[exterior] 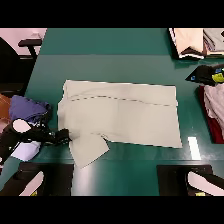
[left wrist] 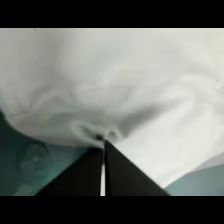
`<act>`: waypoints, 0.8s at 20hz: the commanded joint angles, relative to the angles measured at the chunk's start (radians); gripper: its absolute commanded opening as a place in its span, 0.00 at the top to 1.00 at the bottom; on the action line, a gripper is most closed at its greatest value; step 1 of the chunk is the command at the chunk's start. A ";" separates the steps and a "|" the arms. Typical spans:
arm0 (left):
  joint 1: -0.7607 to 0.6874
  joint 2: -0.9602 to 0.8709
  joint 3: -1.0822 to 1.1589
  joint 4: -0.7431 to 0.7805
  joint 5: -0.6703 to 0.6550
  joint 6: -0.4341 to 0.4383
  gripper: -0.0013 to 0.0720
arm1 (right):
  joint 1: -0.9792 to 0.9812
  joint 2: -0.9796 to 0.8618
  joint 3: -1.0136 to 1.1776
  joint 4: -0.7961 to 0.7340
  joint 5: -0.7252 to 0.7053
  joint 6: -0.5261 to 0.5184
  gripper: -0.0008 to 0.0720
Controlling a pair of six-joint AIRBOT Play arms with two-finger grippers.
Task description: Fold the shirts.
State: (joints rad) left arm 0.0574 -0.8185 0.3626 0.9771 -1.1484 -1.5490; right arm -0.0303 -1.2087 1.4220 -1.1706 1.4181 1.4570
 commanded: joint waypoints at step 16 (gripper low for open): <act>0.000 0.001 0.121 -0.063 -0.011 0.065 0.95 | -0.380 0.079 -0.972 0.076 -0.063 -0.037 0.35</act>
State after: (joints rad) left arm 0.0574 -0.8181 0.4805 0.9146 -1.1652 -1.4845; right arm -0.4305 -1.0836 0.5274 -1.1648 1.4277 1.4391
